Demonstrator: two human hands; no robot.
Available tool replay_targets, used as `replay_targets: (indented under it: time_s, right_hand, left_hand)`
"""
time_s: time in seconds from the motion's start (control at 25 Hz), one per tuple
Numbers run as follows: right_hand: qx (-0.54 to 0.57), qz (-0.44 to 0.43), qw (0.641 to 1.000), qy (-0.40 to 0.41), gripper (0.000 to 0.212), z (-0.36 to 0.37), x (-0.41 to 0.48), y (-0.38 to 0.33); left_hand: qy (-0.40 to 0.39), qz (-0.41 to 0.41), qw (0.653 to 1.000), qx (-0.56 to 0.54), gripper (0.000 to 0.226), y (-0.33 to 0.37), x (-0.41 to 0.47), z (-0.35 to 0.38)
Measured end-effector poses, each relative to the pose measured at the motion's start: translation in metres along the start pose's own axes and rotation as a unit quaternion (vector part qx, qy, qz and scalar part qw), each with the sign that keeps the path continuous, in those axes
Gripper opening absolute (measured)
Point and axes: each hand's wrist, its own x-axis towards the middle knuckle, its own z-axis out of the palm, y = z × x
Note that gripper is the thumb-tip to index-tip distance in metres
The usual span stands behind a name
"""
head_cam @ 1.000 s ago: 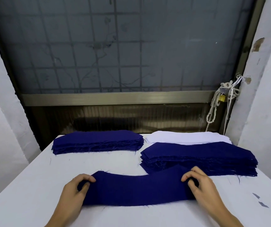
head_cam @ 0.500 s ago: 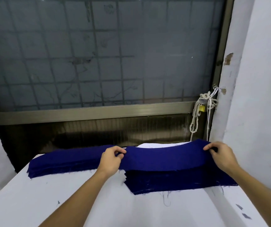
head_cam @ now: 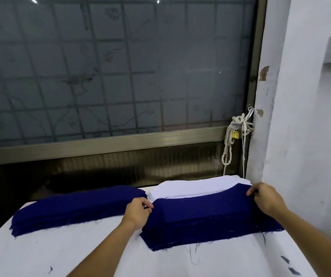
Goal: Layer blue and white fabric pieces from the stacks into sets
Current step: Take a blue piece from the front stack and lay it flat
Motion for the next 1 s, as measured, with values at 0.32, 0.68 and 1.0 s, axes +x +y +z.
replay_targets:
  time_s: [0.32, 0.68, 1.0]
  right_hand:
    - [-0.063, -0.021, 0.998, 0.007, 0.035, 0.008, -0.005, 0.003]
    - [-0.270, -0.054, 0.960, 0.050, 0.017, 0.010, -0.010, -0.001]
    - [-0.103, -0.154, 0.980, 0.073, 0.017, 0.024, -0.022, -0.072]
  left_hand:
    - [-0.009, -0.010, 1.000, 0.027, 0.016, -0.004, -0.002, 0.005]
    - [0.000, -0.024, 1.000, 0.014, 0.005, -0.008, -0.006, 0.007]
    - [0.078, 0.044, 0.995, 0.052, 0.006, 0.003, 0.007, -0.037]
